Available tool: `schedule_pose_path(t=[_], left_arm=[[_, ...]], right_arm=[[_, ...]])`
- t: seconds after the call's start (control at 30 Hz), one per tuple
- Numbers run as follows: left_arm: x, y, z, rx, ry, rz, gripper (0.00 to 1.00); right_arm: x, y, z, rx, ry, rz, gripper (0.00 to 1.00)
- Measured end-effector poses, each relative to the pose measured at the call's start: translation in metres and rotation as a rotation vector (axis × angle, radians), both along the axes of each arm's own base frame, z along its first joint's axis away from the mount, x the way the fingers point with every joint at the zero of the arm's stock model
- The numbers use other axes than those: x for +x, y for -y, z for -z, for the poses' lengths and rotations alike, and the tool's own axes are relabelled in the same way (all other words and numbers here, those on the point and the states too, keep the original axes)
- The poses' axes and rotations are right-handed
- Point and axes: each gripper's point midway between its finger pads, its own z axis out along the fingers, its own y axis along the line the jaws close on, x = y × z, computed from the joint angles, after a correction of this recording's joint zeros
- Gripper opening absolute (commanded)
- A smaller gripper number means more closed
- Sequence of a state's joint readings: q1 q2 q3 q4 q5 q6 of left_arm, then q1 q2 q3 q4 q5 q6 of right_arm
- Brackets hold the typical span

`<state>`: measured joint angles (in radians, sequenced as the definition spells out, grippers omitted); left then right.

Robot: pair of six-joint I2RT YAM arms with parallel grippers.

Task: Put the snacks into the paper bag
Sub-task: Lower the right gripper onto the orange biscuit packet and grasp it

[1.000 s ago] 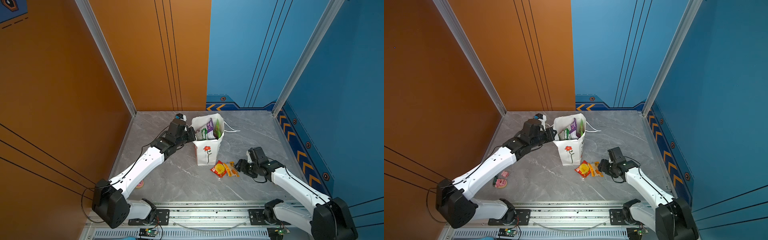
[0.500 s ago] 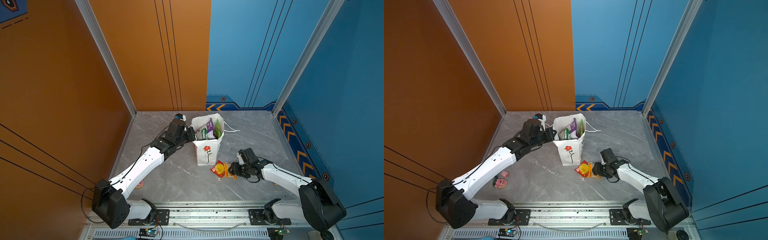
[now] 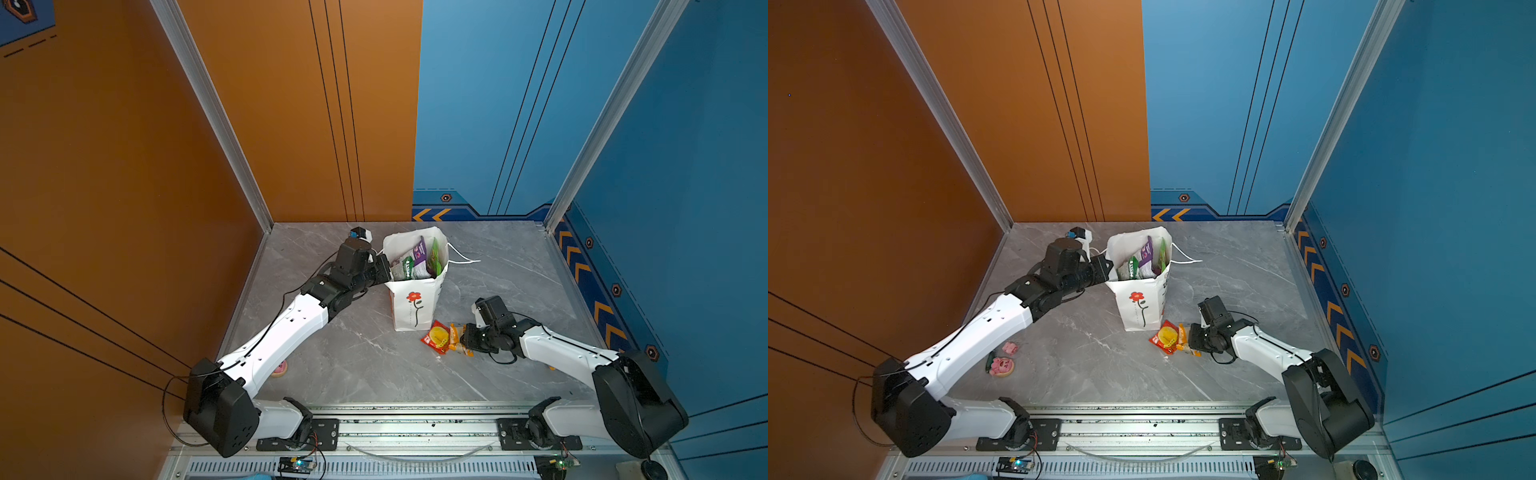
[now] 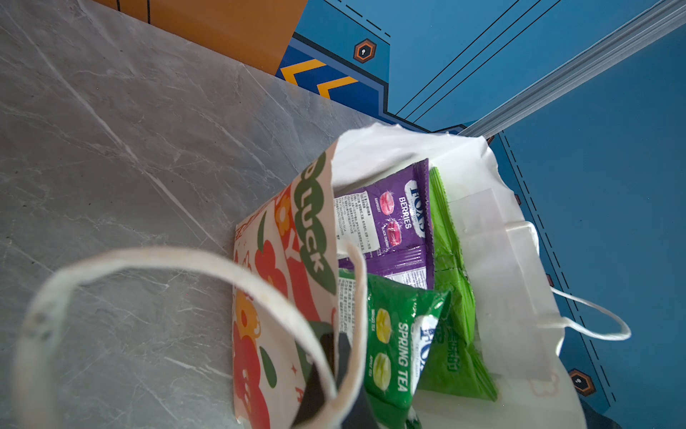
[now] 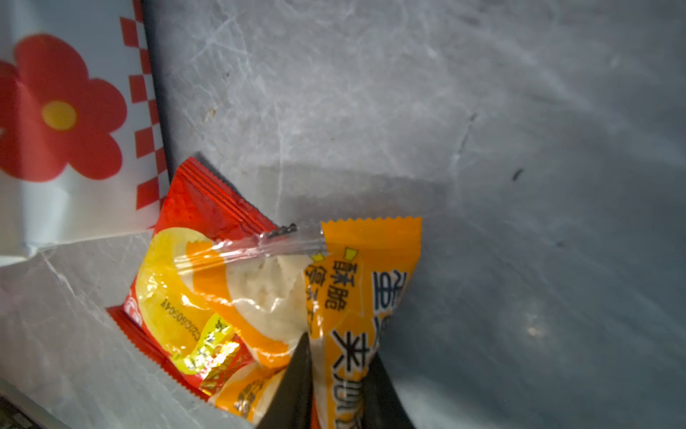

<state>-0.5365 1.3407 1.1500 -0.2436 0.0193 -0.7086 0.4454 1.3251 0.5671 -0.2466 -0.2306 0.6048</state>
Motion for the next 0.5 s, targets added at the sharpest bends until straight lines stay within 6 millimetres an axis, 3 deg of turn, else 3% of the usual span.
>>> schedule_pose_path(t=[0.2,0.5], left_arm=[[0.0,0.001,0.0,-0.002,-0.001,0.003,0.0],[0.0,0.001,0.0,-0.002,-0.001,0.004,0.0]], right_arm=[[0.003,0.003,-0.011,-0.007,0.041,0.015,0.02],[-0.002,0.016,-0.015,-0.052,0.041,0.042,0.02]])
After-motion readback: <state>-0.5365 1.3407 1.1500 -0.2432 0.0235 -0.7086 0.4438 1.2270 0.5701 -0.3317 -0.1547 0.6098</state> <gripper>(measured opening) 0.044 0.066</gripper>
